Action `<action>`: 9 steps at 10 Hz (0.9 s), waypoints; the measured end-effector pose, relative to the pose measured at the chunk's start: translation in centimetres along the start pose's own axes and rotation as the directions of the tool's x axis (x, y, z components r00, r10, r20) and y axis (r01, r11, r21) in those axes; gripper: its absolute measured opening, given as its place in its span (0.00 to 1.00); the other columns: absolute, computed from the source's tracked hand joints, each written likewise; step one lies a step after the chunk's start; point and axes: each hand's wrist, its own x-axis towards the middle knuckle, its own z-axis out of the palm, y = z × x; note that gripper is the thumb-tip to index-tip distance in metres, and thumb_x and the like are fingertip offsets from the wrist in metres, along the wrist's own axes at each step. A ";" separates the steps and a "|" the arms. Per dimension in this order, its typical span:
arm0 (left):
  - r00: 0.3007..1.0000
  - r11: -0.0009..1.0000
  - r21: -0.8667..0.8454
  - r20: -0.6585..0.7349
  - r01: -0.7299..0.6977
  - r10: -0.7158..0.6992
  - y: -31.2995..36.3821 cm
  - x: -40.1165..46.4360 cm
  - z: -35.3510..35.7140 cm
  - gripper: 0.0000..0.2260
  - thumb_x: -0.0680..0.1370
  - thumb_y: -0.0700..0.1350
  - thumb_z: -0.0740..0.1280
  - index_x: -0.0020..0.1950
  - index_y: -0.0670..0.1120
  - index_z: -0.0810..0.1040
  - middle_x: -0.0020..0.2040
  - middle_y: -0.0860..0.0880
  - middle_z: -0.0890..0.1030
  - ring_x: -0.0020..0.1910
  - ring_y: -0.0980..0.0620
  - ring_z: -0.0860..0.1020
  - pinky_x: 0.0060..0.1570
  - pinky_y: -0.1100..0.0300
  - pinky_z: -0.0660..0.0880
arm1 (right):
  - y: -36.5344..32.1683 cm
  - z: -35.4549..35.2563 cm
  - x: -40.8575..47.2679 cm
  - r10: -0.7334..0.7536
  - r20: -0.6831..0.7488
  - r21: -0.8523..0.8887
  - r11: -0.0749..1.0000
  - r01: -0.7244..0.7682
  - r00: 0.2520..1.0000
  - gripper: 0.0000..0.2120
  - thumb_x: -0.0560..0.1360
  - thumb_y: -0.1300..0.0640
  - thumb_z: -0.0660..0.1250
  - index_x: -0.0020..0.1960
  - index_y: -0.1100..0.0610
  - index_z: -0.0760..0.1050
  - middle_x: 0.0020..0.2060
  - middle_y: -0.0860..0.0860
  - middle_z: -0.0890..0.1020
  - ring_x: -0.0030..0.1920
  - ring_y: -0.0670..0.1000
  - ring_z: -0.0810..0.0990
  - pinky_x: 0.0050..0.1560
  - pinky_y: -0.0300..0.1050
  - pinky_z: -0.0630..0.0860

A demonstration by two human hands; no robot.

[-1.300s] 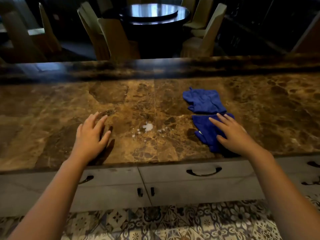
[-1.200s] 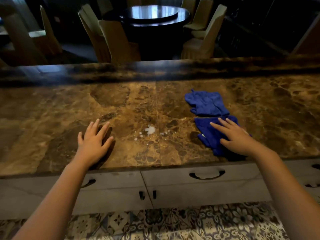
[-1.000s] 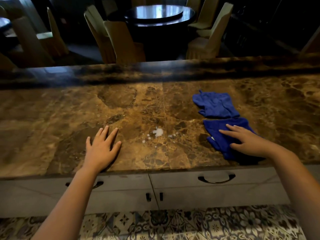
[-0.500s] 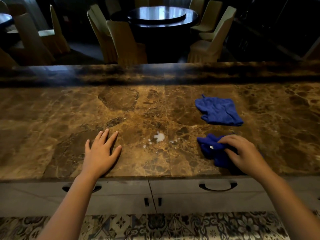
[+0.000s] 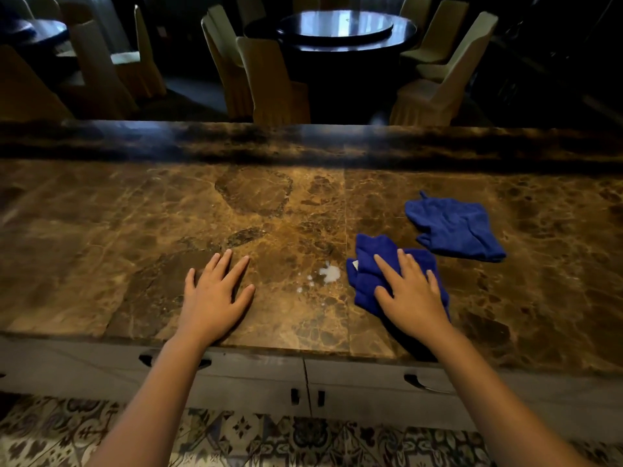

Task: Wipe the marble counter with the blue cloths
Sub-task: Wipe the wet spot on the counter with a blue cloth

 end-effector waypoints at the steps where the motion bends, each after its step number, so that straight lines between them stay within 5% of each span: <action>1: 1.000 1.000 -0.022 0.011 0.004 -0.004 0.0 0.0 -0.1 0.32 0.70 0.66 0.42 0.74 0.60 0.54 0.78 0.51 0.53 0.77 0.52 0.48 0.73 0.41 0.45 | 0.1 0.1 1.5 0.014 0.005 -0.051 0.999 -0.013 1.000 0.29 0.74 0.41 0.53 0.72 0.39 0.47 0.75 0.53 0.42 0.74 0.52 0.38 0.71 0.62 0.39; 4: 1.000 1.000 -0.005 0.013 0.007 -0.007 -0.1 0.1 -0.1 0.30 0.72 0.65 0.43 0.74 0.60 0.54 0.78 0.51 0.53 0.77 0.52 0.48 0.73 0.42 0.45 | -5.8 2.4 4.0 -0.241 0.019 -0.141 0.960 0.241 0.970 0.30 0.69 0.30 0.41 0.70 0.35 0.49 0.76 0.52 0.46 0.74 0.55 0.40 0.69 0.68 0.40; 7: 1.000 1.000 -0.023 0.018 0.010 -0.010 -0.4 0.2 0.0 0.22 0.79 0.52 0.49 0.73 0.58 0.56 0.78 0.50 0.55 0.77 0.51 0.50 0.73 0.42 0.47 | -9.4 5.3 -3.6 -0.598 0.108 -0.065 0.793 0.606 0.794 0.26 0.72 0.35 0.52 0.69 0.38 0.58 0.75 0.49 0.55 0.74 0.53 0.48 0.70 0.62 0.38; 8: 1.000 1.000 -0.022 0.012 -0.001 0.002 -0.4 0.3 -0.1 0.22 0.78 0.54 0.47 0.73 0.59 0.55 0.78 0.50 0.55 0.77 0.51 0.50 0.73 0.42 0.47 | -7.0 5.0 -4.9 -0.571 0.034 -0.160 0.807 0.568 0.820 0.26 0.72 0.33 0.48 0.68 0.37 0.58 0.73 0.50 0.60 0.73 0.53 0.53 0.66 0.61 0.42; 9: 0.997 0.998 -0.014 0.051 -0.054 0.055 -1.3 0.2 -0.6 0.27 0.75 0.60 0.42 0.74 0.59 0.54 0.78 0.50 0.54 0.77 0.51 0.50 0.73 0.45 0.48 | -5.7 3.8 -2.9 -0.353 0.019 -0.103 0.930 0.353 0.935 0.30 0.70 0.29 0.40 0.70 0.37 0.54 0.75 0.49 0.52 0.74 0.52 0.44 0.69 0.62 0.38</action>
